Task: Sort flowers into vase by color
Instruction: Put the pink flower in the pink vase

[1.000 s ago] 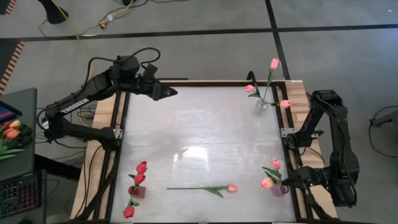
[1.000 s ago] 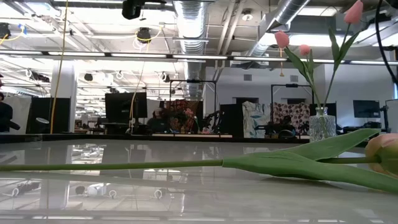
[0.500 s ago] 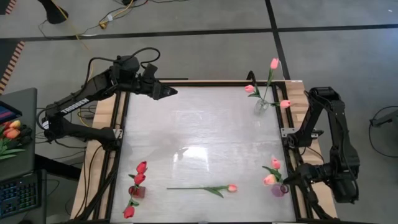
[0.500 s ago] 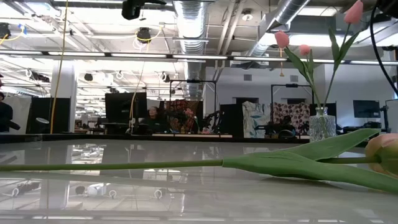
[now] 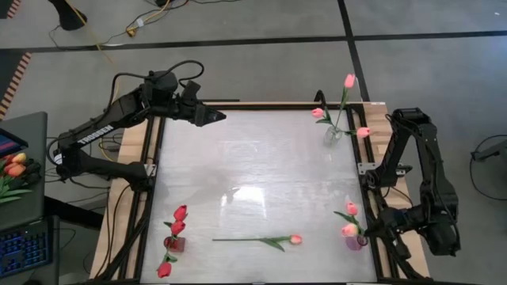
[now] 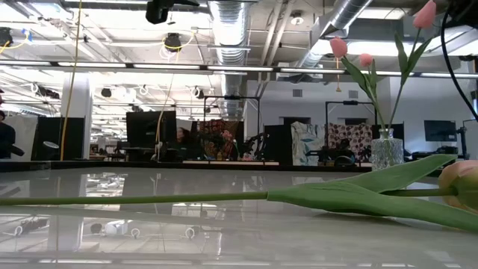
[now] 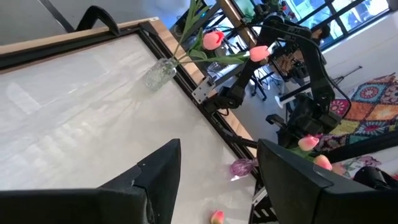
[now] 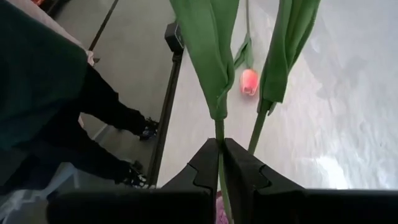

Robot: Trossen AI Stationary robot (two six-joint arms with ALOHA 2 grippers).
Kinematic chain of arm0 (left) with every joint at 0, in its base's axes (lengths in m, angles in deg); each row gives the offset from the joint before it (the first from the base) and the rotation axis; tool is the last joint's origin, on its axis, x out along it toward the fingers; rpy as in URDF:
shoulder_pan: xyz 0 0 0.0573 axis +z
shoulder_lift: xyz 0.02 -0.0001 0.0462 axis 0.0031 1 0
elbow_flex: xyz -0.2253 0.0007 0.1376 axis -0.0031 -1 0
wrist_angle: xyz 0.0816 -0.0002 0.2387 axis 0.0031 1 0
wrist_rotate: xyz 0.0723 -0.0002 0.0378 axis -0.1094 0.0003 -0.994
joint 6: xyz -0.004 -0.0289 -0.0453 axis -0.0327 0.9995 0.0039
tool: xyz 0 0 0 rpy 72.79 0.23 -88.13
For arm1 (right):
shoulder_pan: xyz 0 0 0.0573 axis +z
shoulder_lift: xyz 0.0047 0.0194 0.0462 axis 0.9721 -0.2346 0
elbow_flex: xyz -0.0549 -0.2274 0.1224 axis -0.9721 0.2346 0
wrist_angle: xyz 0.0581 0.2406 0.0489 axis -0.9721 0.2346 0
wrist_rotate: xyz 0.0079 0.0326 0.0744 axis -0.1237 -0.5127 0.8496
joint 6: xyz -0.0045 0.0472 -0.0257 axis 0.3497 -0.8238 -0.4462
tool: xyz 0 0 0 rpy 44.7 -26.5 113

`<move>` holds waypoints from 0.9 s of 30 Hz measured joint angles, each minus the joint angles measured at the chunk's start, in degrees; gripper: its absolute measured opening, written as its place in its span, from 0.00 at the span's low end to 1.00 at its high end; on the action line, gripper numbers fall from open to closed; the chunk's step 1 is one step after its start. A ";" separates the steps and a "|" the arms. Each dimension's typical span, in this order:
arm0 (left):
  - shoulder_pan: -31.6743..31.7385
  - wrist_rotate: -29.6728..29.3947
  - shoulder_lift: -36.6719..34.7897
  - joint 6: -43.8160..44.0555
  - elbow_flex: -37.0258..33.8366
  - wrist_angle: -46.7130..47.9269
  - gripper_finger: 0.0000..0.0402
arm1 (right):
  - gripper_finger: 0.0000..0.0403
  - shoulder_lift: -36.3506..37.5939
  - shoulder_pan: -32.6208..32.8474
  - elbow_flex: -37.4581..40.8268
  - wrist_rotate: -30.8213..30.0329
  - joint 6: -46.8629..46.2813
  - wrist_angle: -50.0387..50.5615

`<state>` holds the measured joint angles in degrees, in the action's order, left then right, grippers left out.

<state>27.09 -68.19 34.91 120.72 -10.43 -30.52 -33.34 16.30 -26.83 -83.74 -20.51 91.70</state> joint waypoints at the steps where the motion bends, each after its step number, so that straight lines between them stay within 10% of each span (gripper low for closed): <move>1: 0.00 -0.12 0.00 0.11 0.01 0.00 0.49 | 0.13 0.00 0.00 0.00 0.52 0.02 0.01; 18: 0.00 -0.97 0.00 -1.95 0.01 -0.55 0.49 | 0.52 0.49 0.00 -1.34 7.79 2.40 -1.94; 27: 0.00 -0.55 0.91 -8.52 9.03 0.19 0.49 | 0.54 2.96 0.00 -8.02 11.46 -2.12 -0.75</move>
<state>27.09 -68.74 35.82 112.19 -1.41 -30.33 -30.38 16.30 -34.85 -72.28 -22.64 90.95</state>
